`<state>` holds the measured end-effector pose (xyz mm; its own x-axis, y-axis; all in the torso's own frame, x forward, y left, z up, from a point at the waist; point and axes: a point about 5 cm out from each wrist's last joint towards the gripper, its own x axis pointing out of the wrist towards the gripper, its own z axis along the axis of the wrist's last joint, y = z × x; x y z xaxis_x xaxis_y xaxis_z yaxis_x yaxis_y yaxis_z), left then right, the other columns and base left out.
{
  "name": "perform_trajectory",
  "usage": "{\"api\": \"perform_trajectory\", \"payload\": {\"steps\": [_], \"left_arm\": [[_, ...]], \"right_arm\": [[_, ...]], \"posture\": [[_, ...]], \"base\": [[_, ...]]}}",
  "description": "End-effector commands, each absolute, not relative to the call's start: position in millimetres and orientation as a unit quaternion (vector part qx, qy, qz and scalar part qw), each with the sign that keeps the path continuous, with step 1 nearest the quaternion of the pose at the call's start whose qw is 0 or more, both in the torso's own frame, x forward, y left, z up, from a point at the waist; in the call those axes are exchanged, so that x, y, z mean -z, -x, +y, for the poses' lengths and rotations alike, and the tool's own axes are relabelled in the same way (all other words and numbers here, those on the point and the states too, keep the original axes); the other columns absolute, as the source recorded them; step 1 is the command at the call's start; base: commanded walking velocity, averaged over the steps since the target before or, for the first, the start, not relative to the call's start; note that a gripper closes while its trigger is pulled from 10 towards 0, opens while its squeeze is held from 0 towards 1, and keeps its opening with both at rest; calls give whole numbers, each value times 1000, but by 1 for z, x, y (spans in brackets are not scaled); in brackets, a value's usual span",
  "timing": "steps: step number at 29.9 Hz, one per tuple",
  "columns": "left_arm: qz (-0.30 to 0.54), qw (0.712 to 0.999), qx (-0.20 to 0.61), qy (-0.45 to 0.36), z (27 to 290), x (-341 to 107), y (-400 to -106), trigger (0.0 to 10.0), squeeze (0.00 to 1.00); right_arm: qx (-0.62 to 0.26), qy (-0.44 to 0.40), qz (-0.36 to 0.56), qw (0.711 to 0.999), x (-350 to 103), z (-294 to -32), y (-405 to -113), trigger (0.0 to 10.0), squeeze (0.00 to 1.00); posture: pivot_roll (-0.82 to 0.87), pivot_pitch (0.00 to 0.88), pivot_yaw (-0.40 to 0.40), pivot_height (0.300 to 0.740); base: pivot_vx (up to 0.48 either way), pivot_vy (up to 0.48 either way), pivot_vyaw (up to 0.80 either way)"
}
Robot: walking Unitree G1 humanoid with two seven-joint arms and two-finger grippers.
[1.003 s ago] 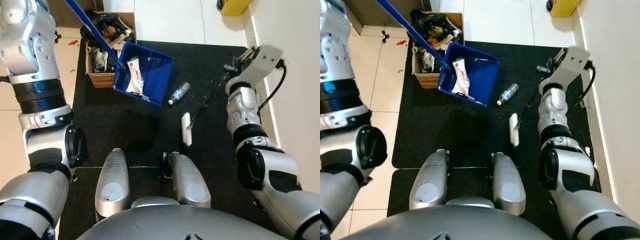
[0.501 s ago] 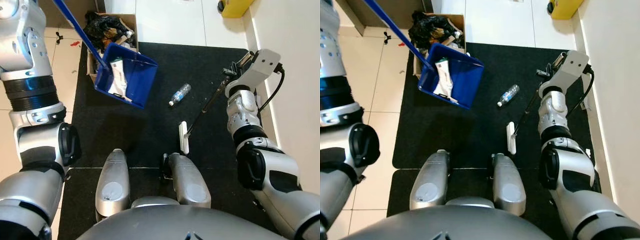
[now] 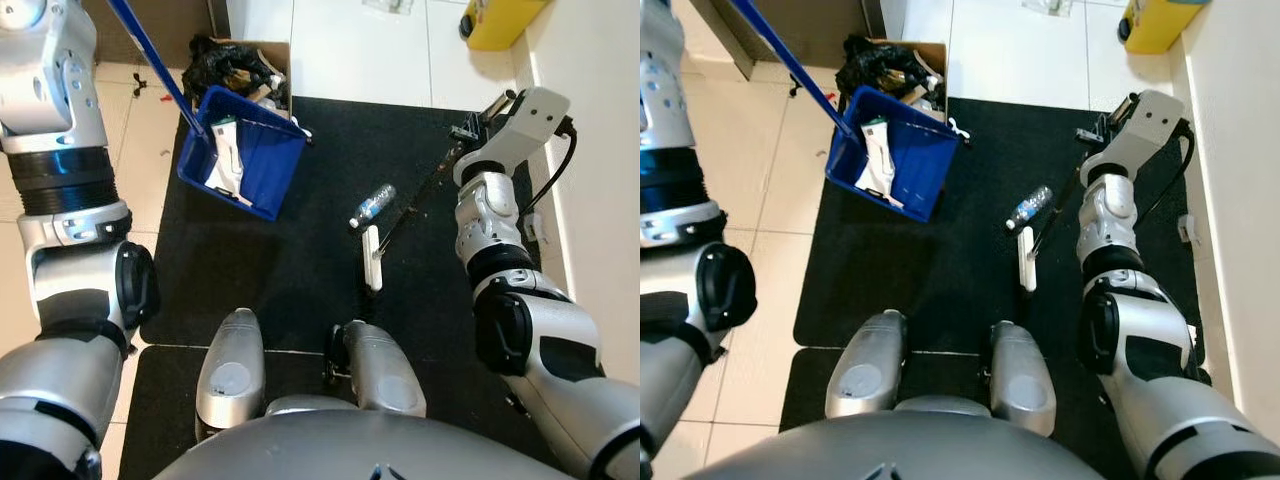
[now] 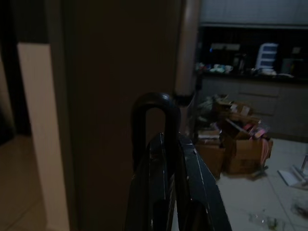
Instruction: Sweep floor
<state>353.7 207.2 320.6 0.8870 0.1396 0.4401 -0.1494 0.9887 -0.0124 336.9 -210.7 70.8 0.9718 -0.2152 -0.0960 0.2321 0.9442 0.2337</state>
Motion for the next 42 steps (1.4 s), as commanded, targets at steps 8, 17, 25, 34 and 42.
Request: {"api": "perform_trajectory", "payload": {"steps": [8, 17, 25, 34, 42], "left_arm": [[-265, 962, -65, -19, 204, -337, -352, 10000, 0], [-264, 962, -68, -18, 205, -334, -353, 10000, 0], [-264, 962, -69, -17, 205, -333, -353, 10000, 0], [-262, 963, -68, -15, 205, -331, -354, 10000, 0], [-259, 963, -69, -14, 205, -330, -355, 10000, 0]], "right_arm": [[124, -117, 9, 985, -77, -217, -337, 10000, 0], [125, -112, 11, 986, -78, -219, -338, 10000, 0], [123, -111, 12, 986, -78, -218, -338, 10000, 0], [126, -110, 14, 986, -77, -219, -337, 10000, 0], [126, -110, 15, 986, -76, -220, -337, 10000, 0]], "posture": [[171, 0, -7, 740], [175, 0, -15, 740], [174, 0, -18, 740], [171, 0, -17, 740], [171, 3, -19, 740]], "base": [[480, 0, 0], [480, 0, 0], [480, 0, 0], [480, 0, 0], [480, 0, 0]]}}
